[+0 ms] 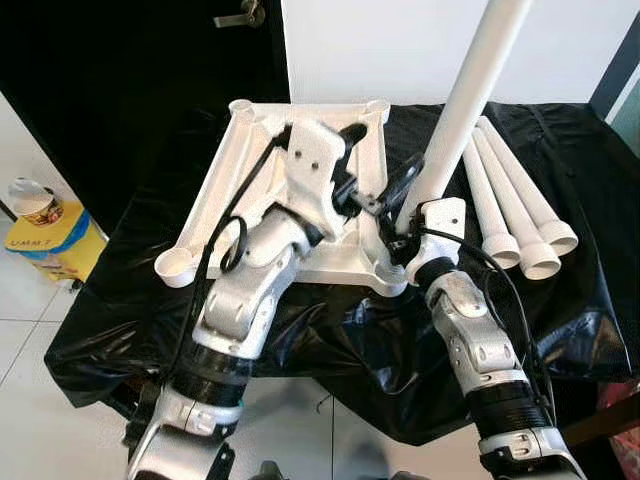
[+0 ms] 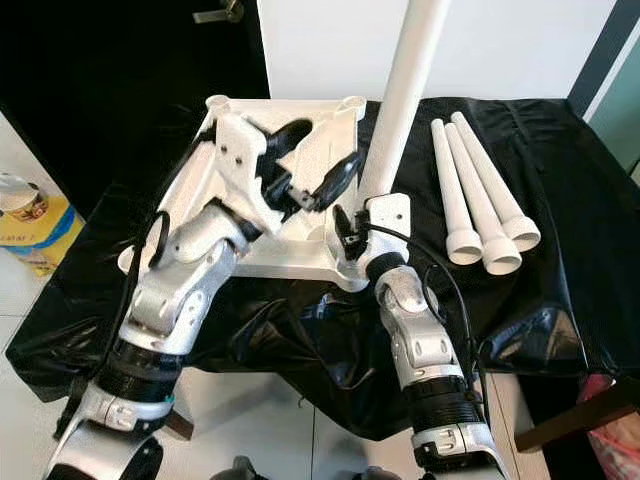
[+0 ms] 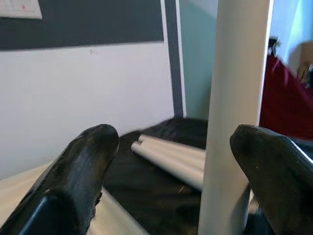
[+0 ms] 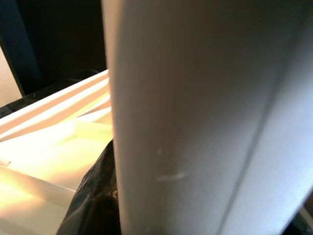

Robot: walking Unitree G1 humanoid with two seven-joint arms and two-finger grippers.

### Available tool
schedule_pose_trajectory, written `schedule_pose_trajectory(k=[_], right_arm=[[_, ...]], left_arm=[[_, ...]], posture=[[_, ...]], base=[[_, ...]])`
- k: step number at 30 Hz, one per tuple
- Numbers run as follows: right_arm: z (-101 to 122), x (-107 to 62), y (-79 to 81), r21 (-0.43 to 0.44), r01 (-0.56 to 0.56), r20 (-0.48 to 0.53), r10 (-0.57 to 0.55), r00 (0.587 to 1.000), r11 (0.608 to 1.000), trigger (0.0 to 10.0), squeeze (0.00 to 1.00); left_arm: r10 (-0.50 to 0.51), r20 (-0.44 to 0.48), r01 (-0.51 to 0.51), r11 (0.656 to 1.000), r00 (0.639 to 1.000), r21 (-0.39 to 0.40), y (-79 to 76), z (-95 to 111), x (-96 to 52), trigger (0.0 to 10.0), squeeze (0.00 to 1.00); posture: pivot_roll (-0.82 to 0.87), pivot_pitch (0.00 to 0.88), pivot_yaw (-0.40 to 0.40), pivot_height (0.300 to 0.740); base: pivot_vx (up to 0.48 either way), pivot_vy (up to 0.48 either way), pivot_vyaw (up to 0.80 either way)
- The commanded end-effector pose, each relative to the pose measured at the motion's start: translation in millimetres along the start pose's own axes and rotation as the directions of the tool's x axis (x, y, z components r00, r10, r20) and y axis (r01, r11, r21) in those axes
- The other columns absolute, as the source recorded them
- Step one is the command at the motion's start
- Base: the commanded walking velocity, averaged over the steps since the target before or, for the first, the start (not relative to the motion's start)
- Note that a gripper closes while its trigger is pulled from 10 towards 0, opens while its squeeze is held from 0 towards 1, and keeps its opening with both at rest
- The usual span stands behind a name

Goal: Building children table

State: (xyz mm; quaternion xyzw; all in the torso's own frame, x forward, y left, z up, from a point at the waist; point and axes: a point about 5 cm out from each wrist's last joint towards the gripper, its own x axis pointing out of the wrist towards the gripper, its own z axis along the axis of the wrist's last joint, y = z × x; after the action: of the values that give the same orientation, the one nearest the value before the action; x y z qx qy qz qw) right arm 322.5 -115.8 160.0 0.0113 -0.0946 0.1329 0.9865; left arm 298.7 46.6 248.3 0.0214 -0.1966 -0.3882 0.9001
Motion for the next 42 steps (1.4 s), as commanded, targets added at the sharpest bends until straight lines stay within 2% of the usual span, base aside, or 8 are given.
schedule_pose_trajectory(k=[1,6,12,17,29,35,39,42], right_arm=[[-5,1.5,2.9,-0.005,0.001,0.000,-0.001,1.000,1.000,10.0,0.00],[-7,1.5,3.2,-0.005,0.003,-0.004,-0.003,1.000,1.000,10.0,0.00],[-16,1.8,3.7,-0.016,0.015,-0.027,-0.015,1.000,1.000,10.0,0.00],[-23,6.6,6.5,-0.022,0.015,-0.043,-0.016,0.999,1.000,10.0,0.00],[-34,14.5,8.4,-0.047,0.025,-0.075,-0.029,0.997,0.999,10.0,0.00],[-40,12.5,12.8,-0.124,-0.044,-0.093,0.033,0.995,0.991,10.0,0.00],[-42,11.4,13.5,-0.139,-0.063,-0.099,0.049,0.994,0.988,10.0,0.00],[-47,9.0,15.6,-0.211,-0.117,-0.118,0.094,0.989,0.970,10.0,0.00]], left_arm=[[0.026,-0.088,-0.020,0.998,0.996,0.062,-1.1,-23,-10.0,10.0,0.00],[0.022,-0.111,-0.014,0.998,0.994,0.067,-2.2,-29,-12.6,10.0,0.00],[-0.018,-0.181,0.023,1.000,0.983,0.021,-9.9,-43,-21.7,10.0,0.00],[-0.121,-0.258,0.124,0.992,0.959,-0.003,-23.5,-53,-34.9,10.0,0.00],[-0.194,-0.371,0.205,0.979,0.908,-0.010,-31.5,-70,-59.0,10.0,0.00],[-0.200,-0.412,0.219,0.976,0.889,-0.002,-31.8,-75,-68.0,10.0,0.00],[-0.197,-0.418,0.217,0.976,0.887,0.001,-31.1,-75,-69.3,10.0,0.00],[-0.189,-0.424,0.212,0.977,0.886,0.007,-28.8,-74,-70.9,10.0,0.00]], posture=[[0.02,0.000,0.001,0.740],[0.02,0.000,0.001,0.740],[0.02,0.000,0.004,0.740],[0.02,0.000,0.003,0.740],[0.04,0.000,-0.006,0.740],[0.05,0.006,-0.006,0.740],[0.05,0.008,-0.006,0.740],[0.05,0.011,-0.001,0.740]], base=[[0.000,0.000,0.00],[0.000,0.000,0.00],[0.000,0.000,0.00],[0.000,0.000,0.00],[0.000,0.000,0.00],[0.000,0.000,0.00],[0.000,0.000,0.00],[0.000,0.000,0.00]])
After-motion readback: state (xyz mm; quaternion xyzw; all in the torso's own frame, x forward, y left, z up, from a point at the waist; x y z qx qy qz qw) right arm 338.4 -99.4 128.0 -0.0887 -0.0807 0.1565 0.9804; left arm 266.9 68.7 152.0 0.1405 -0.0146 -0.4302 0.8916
